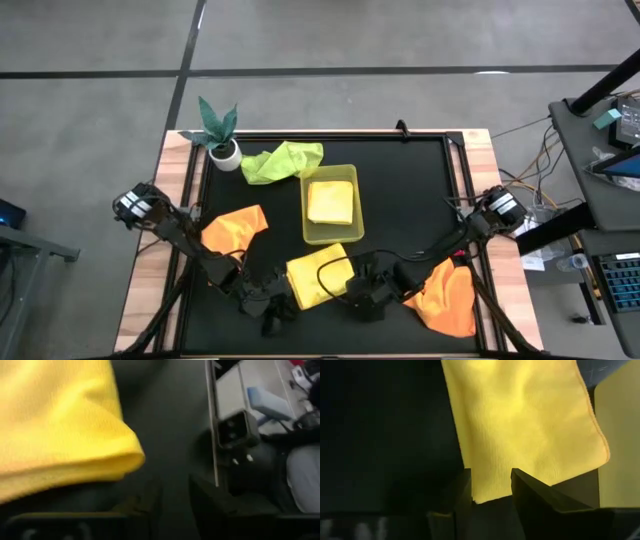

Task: Fold microfiber towels
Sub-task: Fold the yellow microfiber cloth

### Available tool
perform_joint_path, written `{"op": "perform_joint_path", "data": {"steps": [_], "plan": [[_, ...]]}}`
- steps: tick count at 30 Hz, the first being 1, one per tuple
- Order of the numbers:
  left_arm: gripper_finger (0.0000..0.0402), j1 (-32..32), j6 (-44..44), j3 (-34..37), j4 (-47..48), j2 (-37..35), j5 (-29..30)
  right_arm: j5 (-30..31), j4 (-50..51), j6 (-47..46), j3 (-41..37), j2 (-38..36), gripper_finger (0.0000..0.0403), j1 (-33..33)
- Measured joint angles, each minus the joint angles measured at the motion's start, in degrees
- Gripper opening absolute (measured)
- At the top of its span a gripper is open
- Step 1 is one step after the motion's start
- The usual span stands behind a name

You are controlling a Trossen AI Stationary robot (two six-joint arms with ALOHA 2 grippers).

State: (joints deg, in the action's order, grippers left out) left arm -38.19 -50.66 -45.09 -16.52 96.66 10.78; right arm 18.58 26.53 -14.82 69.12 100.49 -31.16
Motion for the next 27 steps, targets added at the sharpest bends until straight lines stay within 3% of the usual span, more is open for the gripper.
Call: {"op": "perform_joint_path", "data": {"steps": [4,7,17,27], "plan": [[0.0146,0.0,0.2,-1.6,3.7,0.9,4.4,0.8,0.0,-0.1,-0.2,0.0,0.0135,0.0],[0.0155,-0.4,0.5,-3.3,6.7,2.0,7.4,1.0,0.0,-0.1,-0.5,0.0,0.0133,-0.1],[0.0125,-0.5,0.3,-6.3,7.1,5.5,8.0,1.0,-0.7,-1.0,-1.3,0.0,0.0132,-0.1],[0.0073,-0.3,0.3,-6.1,6.2,7.2,10.3,1.0,-9.3,-1.8,-6.1,0.0,0.0116,-0.1]]}}
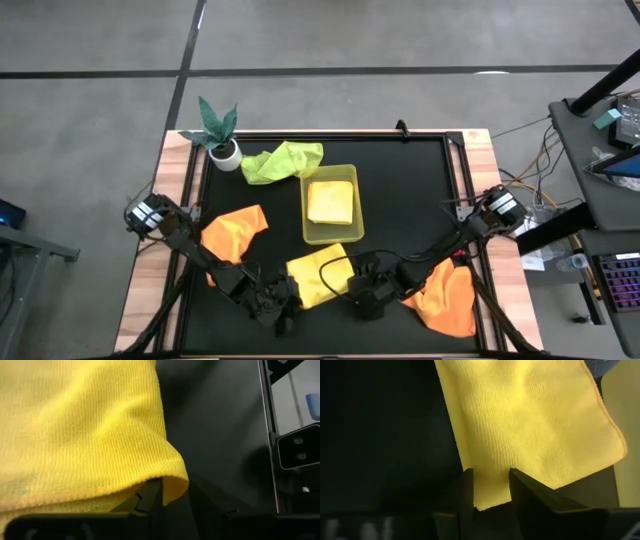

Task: Fold microfiber towels
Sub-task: Fold the yellow microfiber cloth

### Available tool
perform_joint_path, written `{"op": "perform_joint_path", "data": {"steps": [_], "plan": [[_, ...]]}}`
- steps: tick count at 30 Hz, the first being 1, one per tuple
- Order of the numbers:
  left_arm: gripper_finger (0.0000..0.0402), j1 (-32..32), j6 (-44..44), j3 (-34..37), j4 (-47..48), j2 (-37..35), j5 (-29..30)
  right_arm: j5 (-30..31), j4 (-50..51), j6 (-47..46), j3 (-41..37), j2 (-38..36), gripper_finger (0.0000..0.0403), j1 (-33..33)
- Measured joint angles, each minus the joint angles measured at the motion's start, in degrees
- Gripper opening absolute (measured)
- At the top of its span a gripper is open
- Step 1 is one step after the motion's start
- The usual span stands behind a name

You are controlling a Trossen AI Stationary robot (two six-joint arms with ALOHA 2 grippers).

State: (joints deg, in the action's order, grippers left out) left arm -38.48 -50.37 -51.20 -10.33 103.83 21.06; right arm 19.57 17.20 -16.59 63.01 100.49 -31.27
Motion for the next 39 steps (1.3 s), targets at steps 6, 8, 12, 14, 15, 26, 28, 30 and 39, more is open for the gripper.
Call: {"op": "perform_joint_path", "data": {"steps": [6,8,12,14,15,26,28,30,39], "plan": [[0.0011,0.0,1.8,0.0,0.1,-0.1,1.5,0.0,-2.8,-0.4,-1.7,0.0,0.0088,0.0],[0.0005,0.0,2.9,0.0,0.1,-0.1,2.1,0.0,-3.0,-0.4,-1.7,0.0,0.0067,0.0],[0.0001,0.0,4.8,0.0,0.9,-0.7,2.7,0.0,-2.8,-0.4,-1.7,0.0,0.0017,0.0],[0.0001,0.0,4.8,0.0,2.0,-1.0,3.0,0.0,-2.8,-0.4,-1.7,0.0,0.0013,-0.1],[0.0001,0.0,4.7,0.0,3.0,-1.1,3.0,0.0,-2.7,-0.4,-1.7,0.0,0.0011,-0.2],[0.0000,-0.2,3.8,0.1,9.8,-2.5,2.4,1.4,0.9,-3.2,-1.7,-2.6,0.0009,-1.9],[0.0000,-0.3,3.6,0.2,9.9,-2.5,2.3,1.0,0.8,-3.4,-1.7,-2.5,0.0009,-2.0],[0.0000,-0.2,3.1,0.2,9.7,-2.5,1.5,-0.5,0.6,-3.5,-1.7,-2.2,0.0009,-2.1],[0.0000,-0.3,2.7,0.2,9.0,-2.5,-1.9,-1.8,0.0,-3.5,-1.7,-2.1,0.0016,-2.1]]}}
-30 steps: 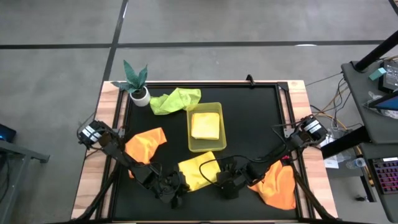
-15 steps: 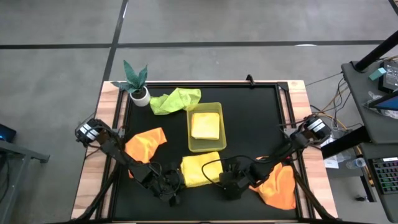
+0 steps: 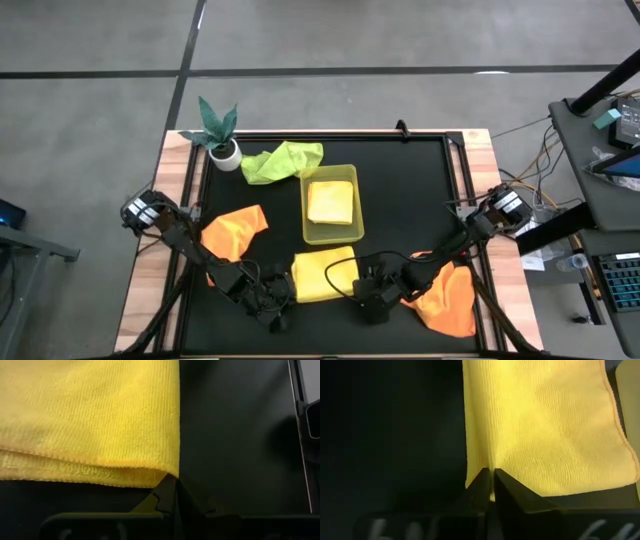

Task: Fold microfiber towels
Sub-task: Fold the yellow microfiber cloth

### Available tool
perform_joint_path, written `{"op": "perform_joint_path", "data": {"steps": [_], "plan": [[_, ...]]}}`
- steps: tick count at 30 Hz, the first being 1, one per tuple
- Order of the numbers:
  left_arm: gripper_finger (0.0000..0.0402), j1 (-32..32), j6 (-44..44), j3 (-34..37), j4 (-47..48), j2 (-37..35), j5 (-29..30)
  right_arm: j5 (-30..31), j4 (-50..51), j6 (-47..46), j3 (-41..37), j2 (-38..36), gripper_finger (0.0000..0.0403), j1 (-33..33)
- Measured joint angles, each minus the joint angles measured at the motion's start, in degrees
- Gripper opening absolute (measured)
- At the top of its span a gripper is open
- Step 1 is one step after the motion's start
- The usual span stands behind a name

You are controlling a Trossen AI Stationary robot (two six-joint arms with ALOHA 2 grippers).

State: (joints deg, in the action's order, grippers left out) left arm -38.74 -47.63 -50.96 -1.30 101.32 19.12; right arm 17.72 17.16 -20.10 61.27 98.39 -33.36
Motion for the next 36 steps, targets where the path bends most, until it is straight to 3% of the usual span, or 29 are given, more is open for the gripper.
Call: {"op": "perform_joint_path", "data": {"steps": [6,14,20,25,29,31,36], "plan": [[0.0014,0.0,0.0,0.0,0.2,0.0,-2.8,-1.7,0.1,-0.2,-0.1,0.0,0.0058,0.0],[0.0116,-0.1,-1.0,0.0,0.4,0.0,-4.5,-1.6,2.7,0.5,0.9,-1.4,0.0111,0.0],[0.0164,0.1,-2.4,0.0,0.9,-2.3,-16.1,-0.8,3.0,1.0,1.0,-3.5,0.0104,0.0],[0.0140,0.1,-0.5,0.0,0.7,-5.3,-14.8,2.7,-2.0,3.5,0.4,-2.2,0.0056,0.1],[0.0097,0.0,4.7,0.0,0.3,-6.0,-4.0,3.4,-8.7,6.8,0.3,0.6,0.0015,1.0],[0.0071,0.4,6.2,0.1,-0.4,-5.5,0.6,3.3,-11.5,7.9,0.3,2.0,0.0011,1.7],[0.0011,1.6,6.4,0.7,-2.2,-2.1,1.6,3.2,-14.2,8.2,0.3,4.5,0.0011,3.6]]}}
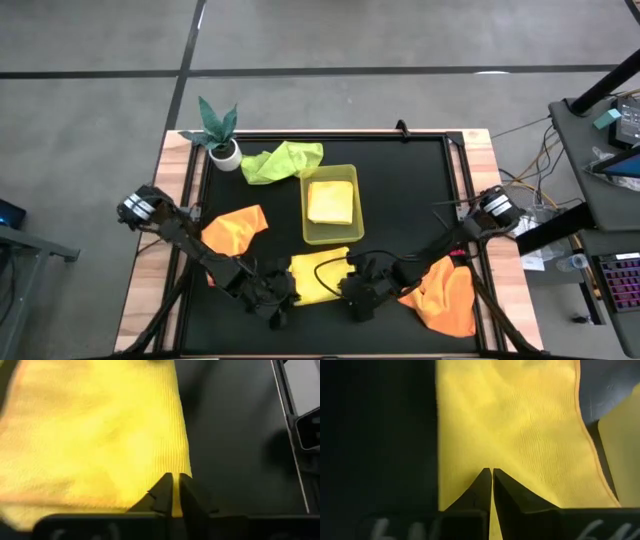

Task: Fold microfiber towels
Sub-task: Fold the yellow microfiber cloth

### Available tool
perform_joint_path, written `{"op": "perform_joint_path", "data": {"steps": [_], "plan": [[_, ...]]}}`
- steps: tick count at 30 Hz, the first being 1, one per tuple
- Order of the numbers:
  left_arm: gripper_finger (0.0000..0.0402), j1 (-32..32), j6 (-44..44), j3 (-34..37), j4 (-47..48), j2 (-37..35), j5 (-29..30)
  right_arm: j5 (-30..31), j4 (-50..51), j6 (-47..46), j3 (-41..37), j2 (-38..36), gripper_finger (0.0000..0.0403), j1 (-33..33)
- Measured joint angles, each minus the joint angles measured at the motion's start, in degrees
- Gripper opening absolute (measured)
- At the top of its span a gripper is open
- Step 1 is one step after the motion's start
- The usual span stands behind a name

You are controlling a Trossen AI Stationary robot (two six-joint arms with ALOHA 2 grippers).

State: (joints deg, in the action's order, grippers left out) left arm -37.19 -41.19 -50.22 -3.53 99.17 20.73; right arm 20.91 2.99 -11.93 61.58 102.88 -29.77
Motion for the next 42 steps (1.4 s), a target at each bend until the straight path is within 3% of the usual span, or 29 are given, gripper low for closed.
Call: {"op": "perform_joint_path", "data": {"steps": [7,16,30,36,42], "plan": [[0.0006,0.1,-0.5,0.0,-2.3,4.2,-2.6,-6.7,-0.7,-1.9,0.0,1.1,0.0011,0.5],[0.0000,-0.3,-3.4,-0.4,-2.8,4.4,-10.3,-16.7,0.1,-10.5,-0.7,1.2,0.0011,0.2],[0.0000,-0.4,-3.4,-0.3,0.9,-0.1,-17.6,-13.0,7.6,-8.2,0.8,-2.8,0.0011,-0.3],[0.0000,-0.1,-3.4,-0.2,4.6,-4.7,-16.0,-11.1,10.1,-4.8,0.9,-5.9,0.0011,-0.3],[0.0000,1.2,-8.3,-0.1,12.6,-9.3,-3.7,-6.2,10.4,-0.7,0.5,-8.0,0.0011,-0.4]]}}
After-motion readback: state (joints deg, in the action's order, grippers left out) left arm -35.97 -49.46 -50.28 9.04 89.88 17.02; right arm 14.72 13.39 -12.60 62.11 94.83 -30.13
